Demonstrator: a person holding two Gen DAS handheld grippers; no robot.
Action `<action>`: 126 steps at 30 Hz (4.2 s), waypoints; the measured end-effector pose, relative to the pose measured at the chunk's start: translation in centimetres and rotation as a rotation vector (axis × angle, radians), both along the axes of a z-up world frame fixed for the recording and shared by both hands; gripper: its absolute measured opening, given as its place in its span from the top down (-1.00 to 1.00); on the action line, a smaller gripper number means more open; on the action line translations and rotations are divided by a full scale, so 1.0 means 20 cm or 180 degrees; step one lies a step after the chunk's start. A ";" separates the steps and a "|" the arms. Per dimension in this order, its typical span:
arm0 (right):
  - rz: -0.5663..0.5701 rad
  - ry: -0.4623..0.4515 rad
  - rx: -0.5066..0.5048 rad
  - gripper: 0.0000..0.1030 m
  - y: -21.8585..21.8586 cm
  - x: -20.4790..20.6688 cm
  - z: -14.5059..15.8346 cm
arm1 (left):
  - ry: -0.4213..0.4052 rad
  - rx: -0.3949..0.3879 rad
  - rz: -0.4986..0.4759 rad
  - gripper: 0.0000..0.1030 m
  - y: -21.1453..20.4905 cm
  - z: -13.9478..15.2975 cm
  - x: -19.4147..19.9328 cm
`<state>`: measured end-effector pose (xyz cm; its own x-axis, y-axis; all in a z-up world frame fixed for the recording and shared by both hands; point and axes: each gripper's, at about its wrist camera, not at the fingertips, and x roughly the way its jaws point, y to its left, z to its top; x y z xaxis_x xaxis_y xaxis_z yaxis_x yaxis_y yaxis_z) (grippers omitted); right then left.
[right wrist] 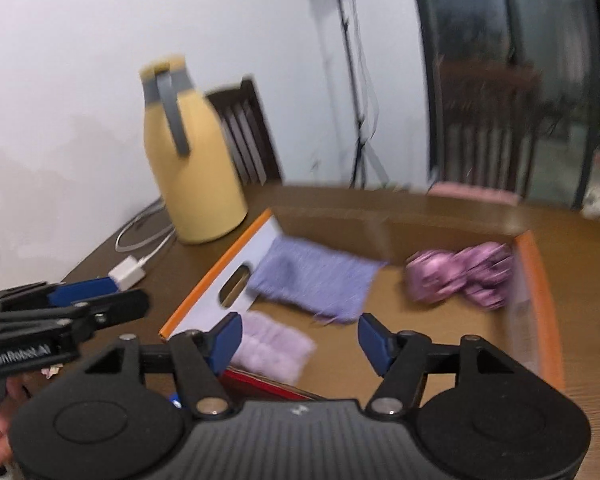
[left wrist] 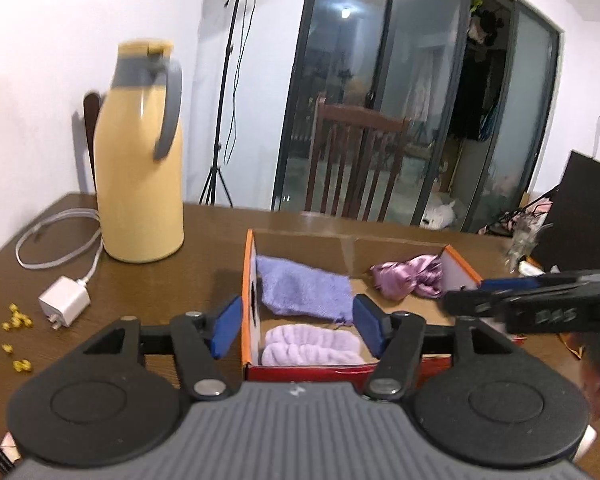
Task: Organize soft objects
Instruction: 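Move both tools back from the box toward the soft items, then grasp the light blue fuzzy plush with both grippers, then carry the light blue plush into the box and open both grippers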
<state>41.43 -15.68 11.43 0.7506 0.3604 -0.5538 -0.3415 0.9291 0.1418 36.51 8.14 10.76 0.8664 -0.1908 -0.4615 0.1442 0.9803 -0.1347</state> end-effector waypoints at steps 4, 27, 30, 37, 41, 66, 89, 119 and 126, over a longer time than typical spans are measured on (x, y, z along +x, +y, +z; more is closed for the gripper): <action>-0.0250 -0.0193 0.0021 -0.56 -0.21 -0.22 0.06 | -0.0214 0.0008 -0.0019 -0.55 -0.03 0.05 -0.19; -0.0425 -0.1544 0.0009 -0.69 -0.30 -1.45 -0.31 | -0.0927 0.0112 0.0432 -1.00 -0.08 -0.25 -1.28; -0.0606 -0.1509 -0.0050 -0.70 -0.28 -1.61 -0.44 | -0.0872 0.0094 0.0537 -1.00 -0.11 -0.38 -1.39; -0.0602 -0.1307 -0.0194 -0.70 -0.27 -1.81 -0.60 | -0.0816 0.0168 0.0290 -1.00 -0.18 -0.49 -1.47; -0.0686 -0.1265 -0.0101 -0.70 -0.30 -1.80 -0.61 | -0.0832 0.0156 0.0266 -1.00 -0.20 -0.49 -1.47; -0.0440 0.0076 0.1033 -0.14 -0.28 -0.76 -0.68 | 0.0106 -0.0279 -0.0285 -0.05 -0.42 -0.63 -0.67; 0.0162 0.0046 0.0944 0.43 -0.26 -1.35 -0.63 | 0.0259 -0.0610 -0.0401 0.15 -0.33 -0.58 -1.16; -0.0037 -0.0270 0.1257 0.35 -0.28 -0.71 -0.32 | -0.0305 -0.0644 -0.0688 0.40 -0.40 -0.23 -0.52; -0.0304 -0.0229 0.0929 0.34 -0.40 -0.05 -0.17 | 0.0006 -0.0844 -0.0830 0.37 -0.57 -0.20 0.22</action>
<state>40.34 -23.77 8.03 0.8223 0.4223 -0.3815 -0.2735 0.8811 0.3859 41.00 -3.23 6.85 0.7721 -0.5182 -0.3678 0.3840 0.8417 -0.3797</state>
